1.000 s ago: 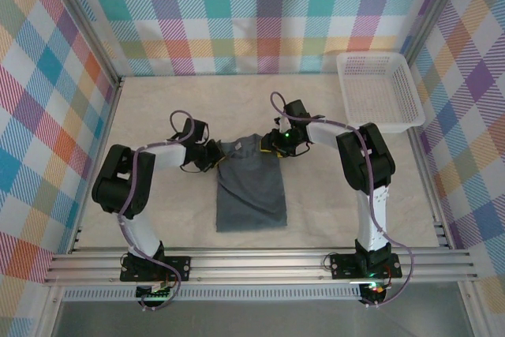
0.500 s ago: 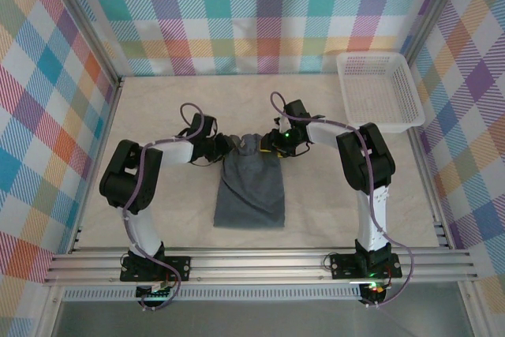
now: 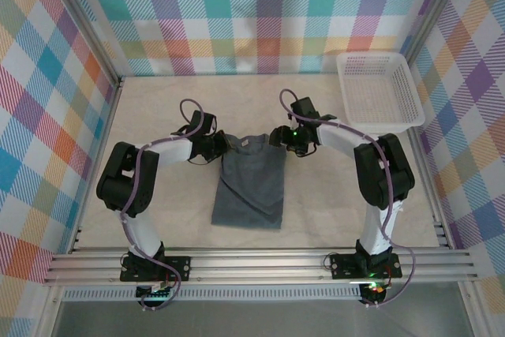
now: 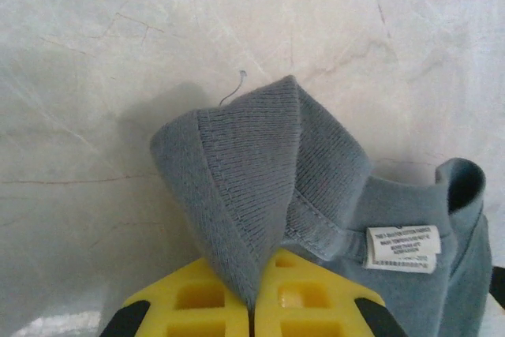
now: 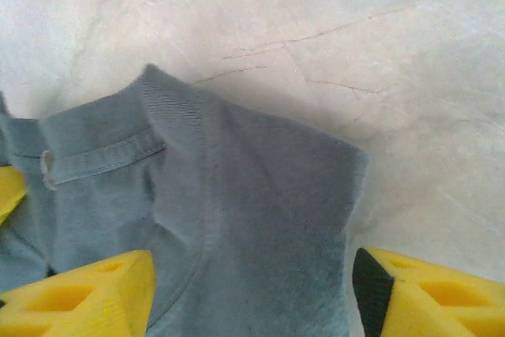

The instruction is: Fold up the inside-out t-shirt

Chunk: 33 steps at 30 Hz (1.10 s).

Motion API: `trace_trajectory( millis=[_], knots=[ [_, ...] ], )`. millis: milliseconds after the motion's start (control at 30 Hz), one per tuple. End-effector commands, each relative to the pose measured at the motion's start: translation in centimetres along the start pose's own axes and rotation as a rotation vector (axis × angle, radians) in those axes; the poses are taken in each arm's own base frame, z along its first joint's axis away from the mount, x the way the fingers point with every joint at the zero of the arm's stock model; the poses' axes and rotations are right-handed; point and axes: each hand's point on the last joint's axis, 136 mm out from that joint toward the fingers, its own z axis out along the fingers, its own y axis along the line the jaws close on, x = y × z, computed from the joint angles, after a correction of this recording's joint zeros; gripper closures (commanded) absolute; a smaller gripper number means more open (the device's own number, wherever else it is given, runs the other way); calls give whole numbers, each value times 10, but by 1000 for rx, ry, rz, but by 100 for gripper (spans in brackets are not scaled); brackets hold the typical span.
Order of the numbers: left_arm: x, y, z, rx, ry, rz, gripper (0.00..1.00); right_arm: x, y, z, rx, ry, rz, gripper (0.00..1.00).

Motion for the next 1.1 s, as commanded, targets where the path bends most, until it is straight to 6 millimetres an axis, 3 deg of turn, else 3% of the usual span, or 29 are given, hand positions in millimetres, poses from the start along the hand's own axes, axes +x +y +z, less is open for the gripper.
trace_trajectory(
  millis=[0, 233, 300, 400, 467, 567, 667, 733, 833, 900, 967, 1067],
  knots=[
    [4, -5, -5, 13, -4, 16, 100, 7, 0, 25, -38, 61, 55, 37],
    [1, -7, -6, 39, -33, -5, 100, 22, 18, 52, -88, 141, 35, 44],
    [1, -10, -6, 58, -34, -1, 100, 22, 22, 53, -118, 142, 31, 59],
    [-3, -17, -8, 89, -43, 3, 100, 15, 34, 47, -159, 132, 14, 91],
    [-13, -26, -17, 120, -62, -5, 100, 3, 46, 33, -183, 103, -4, 100],
    [-45, -49, -51, 226, -134, -30, 100, -25, 74, -9, -256, 24, -47, 100],
    [-81, -83, -108, 350, -234, -13, 100, -56, 114, -70, -368, -76, -126, 100],
    [-98, -110, -157, 432, -311, 31, 100, -71, 144, -119, -438, -159, -222, 100],
    [-102, -146, -222, 529, -420, 134, 100, -78, 180, -181, -545, -276, -359, 100],
    [-91, -155, -247, 570, -464, 198, 100, -74, 193, -206, -606, -332, -425, 100],
    [-71, -147, -246, 545, -470, 265, 100, -65, 192, -210, -639, -353, -452, 100],
    [-33, -105, -206, 432, -403, 281, 100, -39, 162, -163, -621, -242, -399, 100]
  ],
)
